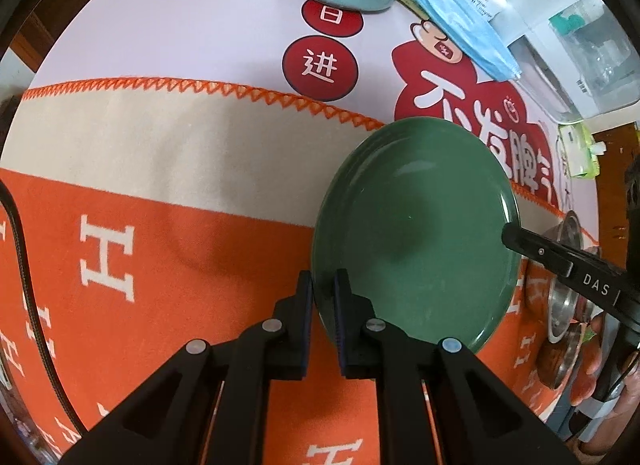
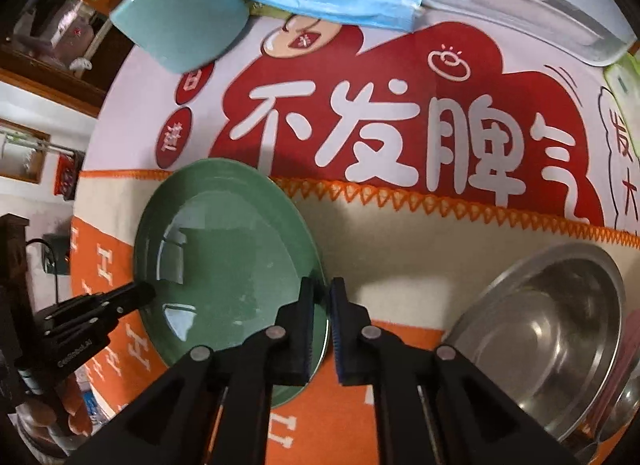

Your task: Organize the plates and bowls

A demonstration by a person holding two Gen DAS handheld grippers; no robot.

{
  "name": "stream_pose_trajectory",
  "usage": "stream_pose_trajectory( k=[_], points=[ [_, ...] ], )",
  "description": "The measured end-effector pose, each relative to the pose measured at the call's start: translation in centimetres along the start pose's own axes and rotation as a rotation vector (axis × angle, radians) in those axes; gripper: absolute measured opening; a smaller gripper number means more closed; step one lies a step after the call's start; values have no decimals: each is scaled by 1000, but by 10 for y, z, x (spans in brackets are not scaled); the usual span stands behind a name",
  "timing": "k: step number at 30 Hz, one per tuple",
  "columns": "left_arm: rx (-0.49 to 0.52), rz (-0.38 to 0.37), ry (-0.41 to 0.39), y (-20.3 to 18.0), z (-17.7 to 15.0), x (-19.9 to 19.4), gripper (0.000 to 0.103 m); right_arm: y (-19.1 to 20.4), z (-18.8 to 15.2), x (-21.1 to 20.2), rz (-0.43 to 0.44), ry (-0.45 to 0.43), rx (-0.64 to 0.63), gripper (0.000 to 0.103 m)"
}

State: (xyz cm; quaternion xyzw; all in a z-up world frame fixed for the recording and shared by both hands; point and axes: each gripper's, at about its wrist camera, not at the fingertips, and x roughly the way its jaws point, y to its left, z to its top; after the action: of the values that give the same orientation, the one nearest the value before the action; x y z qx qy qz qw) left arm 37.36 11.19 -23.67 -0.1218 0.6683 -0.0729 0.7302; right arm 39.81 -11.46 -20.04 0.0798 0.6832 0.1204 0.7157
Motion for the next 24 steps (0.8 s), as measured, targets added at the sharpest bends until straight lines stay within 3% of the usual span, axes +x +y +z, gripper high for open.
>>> stream_pose_trajectory(
  k=[10,16,24],
  points=[
    [70,5,-27,1,-37,-66,8,23,-49,-55,63,-34,37,5],
    [98,12,-42,23,-92,-113,8,50,-102,-82,129,-54,27,4],
    [92,29,-33,67,-184,-142,7,86,-194,-83,176,-30,17,4]
  ],
)
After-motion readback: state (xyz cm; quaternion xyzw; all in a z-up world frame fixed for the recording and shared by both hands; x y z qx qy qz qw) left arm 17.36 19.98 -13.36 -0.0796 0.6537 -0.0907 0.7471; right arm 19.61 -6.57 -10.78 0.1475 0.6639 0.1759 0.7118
